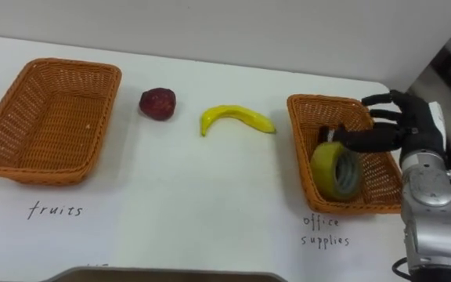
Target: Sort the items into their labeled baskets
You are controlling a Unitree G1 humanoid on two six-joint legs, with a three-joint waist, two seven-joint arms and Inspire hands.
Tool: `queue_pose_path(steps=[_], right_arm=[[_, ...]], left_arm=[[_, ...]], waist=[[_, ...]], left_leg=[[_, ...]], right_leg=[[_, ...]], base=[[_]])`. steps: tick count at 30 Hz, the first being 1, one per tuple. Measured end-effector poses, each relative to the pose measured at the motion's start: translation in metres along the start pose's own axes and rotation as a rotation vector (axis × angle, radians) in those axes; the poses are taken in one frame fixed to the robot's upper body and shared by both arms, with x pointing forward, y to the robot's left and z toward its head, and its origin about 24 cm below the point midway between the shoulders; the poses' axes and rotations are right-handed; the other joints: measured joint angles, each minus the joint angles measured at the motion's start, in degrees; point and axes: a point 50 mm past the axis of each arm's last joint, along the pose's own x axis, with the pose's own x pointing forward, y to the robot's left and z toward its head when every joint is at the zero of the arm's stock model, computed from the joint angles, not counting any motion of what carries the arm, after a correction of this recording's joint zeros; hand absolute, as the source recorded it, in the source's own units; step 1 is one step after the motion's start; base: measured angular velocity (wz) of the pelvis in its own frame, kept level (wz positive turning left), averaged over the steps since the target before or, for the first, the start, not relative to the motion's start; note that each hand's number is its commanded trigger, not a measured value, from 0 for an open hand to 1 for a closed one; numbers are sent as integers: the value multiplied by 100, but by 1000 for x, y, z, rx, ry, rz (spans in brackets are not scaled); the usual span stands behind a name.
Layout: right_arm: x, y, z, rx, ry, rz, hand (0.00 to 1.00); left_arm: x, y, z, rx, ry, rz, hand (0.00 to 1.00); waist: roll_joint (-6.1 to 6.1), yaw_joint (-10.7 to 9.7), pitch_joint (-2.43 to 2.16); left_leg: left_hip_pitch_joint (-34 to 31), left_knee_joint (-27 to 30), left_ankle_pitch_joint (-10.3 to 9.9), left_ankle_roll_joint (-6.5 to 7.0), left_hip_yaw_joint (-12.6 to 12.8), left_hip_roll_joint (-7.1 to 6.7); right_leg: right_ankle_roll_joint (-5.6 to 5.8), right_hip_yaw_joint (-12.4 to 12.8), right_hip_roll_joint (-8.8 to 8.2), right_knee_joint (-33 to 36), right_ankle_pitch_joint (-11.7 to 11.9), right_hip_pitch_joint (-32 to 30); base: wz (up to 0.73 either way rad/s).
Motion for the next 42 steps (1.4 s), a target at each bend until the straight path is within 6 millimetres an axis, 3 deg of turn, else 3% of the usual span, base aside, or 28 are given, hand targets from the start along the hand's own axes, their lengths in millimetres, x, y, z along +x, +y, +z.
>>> queue_pose_path(steps=[14, 23, 30, 34, 40, 42], right_arm=[[1, -4, 8, 3, -29, -38, 0], [-14, -13, 70, -23, -318, -72, 0], [-21, -9, 91, -38, -417, -42, 0], [-22, -2, 94, -66, -428, 20, 0], [-19, 4, 115, -74, -485, 83, 0], [-18, 6, 124, -104, -514, 118, 0]], left_arm=[[1, 2, 2, -11, -6, 6, 0], [0, 1, 2, -9, -18, 4, 0], [0, -2, 9, -19, -50, -3, 0], [0, -2, 9, -18, -55, -3, 0], [0, -1, 9, -17, -53, -5, 0], [0, -1, 11, -15, -61, -7, 0]], waist=[[-7, -14, -7], [47, -159, 6], [54, -100, 11], [21, -92, -10], [-14, -39, -8], [-52, 26, -31]], left_leg=[[3, -3, 0, 0, 12, 2], [21, -2, 0, 0, 58, 8], [37, -12, -1, 0, 116, 12], [9, -15, 0, 0, 78, 7], [-17, -11, 1, 0, 16, 2], [-74, -5, 1, 0, 10, -1]], right_leg=[[0, 12, 3, 2, 0, -2], [0, 49, 7, 7, 0, 33], [0, 110, 13, 24, 0, 0], [0, 84, 14, 22, 0, -16], [3, 13, 8, 1, -3, -40], [3, 5, 6, -8, -3, -86]], base=[[0], [0], [-5], [1], [5], [2]])
